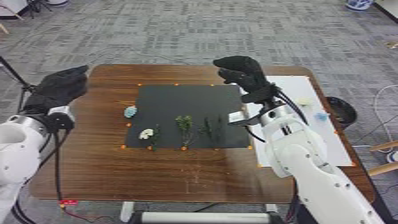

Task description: Arrange flowers

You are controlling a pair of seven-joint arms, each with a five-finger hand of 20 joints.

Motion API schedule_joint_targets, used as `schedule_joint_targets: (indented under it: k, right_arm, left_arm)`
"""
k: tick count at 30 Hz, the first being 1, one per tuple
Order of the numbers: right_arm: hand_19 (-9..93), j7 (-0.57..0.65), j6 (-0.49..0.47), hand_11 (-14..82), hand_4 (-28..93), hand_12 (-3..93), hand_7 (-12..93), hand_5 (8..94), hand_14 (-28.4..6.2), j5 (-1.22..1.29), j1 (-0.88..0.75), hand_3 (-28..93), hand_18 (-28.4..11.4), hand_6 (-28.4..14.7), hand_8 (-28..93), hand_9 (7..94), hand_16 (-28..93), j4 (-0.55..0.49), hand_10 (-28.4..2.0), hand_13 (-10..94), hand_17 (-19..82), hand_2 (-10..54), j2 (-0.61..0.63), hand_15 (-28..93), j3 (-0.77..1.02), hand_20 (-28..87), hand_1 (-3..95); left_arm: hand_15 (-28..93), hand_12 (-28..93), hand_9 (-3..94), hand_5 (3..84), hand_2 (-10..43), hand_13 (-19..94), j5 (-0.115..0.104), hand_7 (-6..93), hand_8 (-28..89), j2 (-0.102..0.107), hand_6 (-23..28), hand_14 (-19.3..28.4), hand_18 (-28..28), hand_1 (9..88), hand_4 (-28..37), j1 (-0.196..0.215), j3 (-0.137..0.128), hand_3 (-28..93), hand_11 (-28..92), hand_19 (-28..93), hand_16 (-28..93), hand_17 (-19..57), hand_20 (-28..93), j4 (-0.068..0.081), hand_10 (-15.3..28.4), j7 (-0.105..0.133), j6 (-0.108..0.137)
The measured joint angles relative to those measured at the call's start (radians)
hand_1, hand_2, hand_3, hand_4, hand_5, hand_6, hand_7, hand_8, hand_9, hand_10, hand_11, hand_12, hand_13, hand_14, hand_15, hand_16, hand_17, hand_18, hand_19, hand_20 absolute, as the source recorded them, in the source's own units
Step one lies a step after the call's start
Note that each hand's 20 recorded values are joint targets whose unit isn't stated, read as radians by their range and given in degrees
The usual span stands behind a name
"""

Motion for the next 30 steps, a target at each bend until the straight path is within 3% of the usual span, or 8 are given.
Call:
schedule_joint_targets:
  k: [2,4,8,13,17,20,25,30]
  right_arm:
    - [62,0.000,-0.002,14.6,-21,13.3,14,52.6,-14.5,-0.002,-0.001,82,-21.7,-4.0,-11,53.3,16,0.000,-16.7,48,20,17.3,-0.002,49,-0.002,24,17.3]
    - [62,0.001,-0.006,14.6,-21,13.3,14,52.5,-14.5,-0.004,-0.002,82,-21.8,-4.0,-11,53.3,16,0.001,-16.7,48,19,17.3,-0.004,49,-0.004,24,17.3]
    - [62,0.001,-0.013,14.6,-21,13.3,14,52.4,-14.5,-0.007,-0.002,82,-21.7,-4.0,-11,53.3,16,0.002,-16.7,48,19,17.3,-0.010,49,-0.008,24,17.2]
    - [62,0.001,-0.015,14.6,-21,13.3,15,52.4,-14.6,-0.012,-0.006,82,-21.8,-4.0,-11,53.3,16,0.002,-16.7,48,19,17.3,-0.015,49,-0.013,24,17.3]
    - [62,0.001,-0.017,14.6,-21,13.3,15,52.5,-14.6,-0.015,-0.009,82,-21.8,-4.0,-11,53.3,16,0.002,-16.7,48,19,17.3,-0.017,49,-0.017,24,17.2]
    - [62,0.000,-0.020,13.8,-21,13.3,15,52.5,-14.6,-0.019,-0.010,82,-21.8,-4.1,-11,51.9,16,0.001,-16.4,48,19,17.3,-0.018,49,-0.021,24,17.2]
    - [62,-0.001,-0.022,13.7,-21,13.6,15,52.6,-14.5,-0.021,-0.012,82,-21.9,-4.1,-11,51.9,16,0.000,-16.4,48,19,17.3,-0.019,49,-0.025,24,17.2]
    - [62,-0.001,-0.023,13.6,-21,13.6,15,52.7,-14.5,-0.021,-0.014,82,-21.9,-4.1,-11,52.0,16,0.000,-16.7,48,19,17.4,-0.022,49,-0.026,24,17.3]
  left_arm:
    - [17,-2,21.5,38.9,10.2,14,-0.006,13.4,-11,-0.001,5.9,13.1,9.6,45.7,-23.0,-0.006,0.012,66,18,27,-11,-3.9,6,0.019,17.4,0.002,-0.030]
    - [16,-3,20.3,38.7,10.3,12,-0.023,12.2,-11,-0.001,7.7,14.1,9.6,45.5,-23.1,-0.013,0.028,66,17,27,-11,-3.9,6,0.034,18.8,0.002,-0.041]
    - [16,-6,18.1,38.5,10.6,10,-0.057,11.2,-10,-0.002,8.5,14.8,9.5,45.5,-23.5,-0.037,0.073,66,18,26,-13,-4.2,6,0.066,19.7,0.000,-0.038]
    - [16,-8,16.4,36.6,11.8,9,-0.070,11.8,-10,0.000,7.5,15.5,9.6,45.7,-23.9,-0.097,0.153,67,18,27,-14,-4.8,5,0.133,20.0,-0.009,-0.035]
    - [17,-9,16.1,36.1,12.3,9,-0.103,12.6,-11,0.002,7.0,15.7,9.8,45.6,-24.1,-0.149,0.207,67,19,27,-14,-5.0,5,0.175,20.0,-0.019,-0.032]
    - [17,-9,16.0,36.0,12.5,9,-0.116,12.6,-11,0.002,6.9,16.0,9.9,45.5,-24.2,-0.168,0.221,67,19,27,-14,-5.1,5,0.183,20.0,-0.027,-0.032]
    - [17,-10,15.8,35.8,13.0,9,-0.127,12.5,-11,0.001,7.1,17.2,10.4,43.4,-24.2,-0.176,0.232,67,20,27,-14,-6.3,5,0.183,20.1,-0.038,-0.034]
    - [18,-10,15.6,35.7,13.8,8,-0.177,12.2,-10,-0.001,7.4,18.5,11.5,42.7,-24.6,-0.188,0.278,67,20,28,-14,-7.3,4,0.191,20.2,-0.041,-0.034]
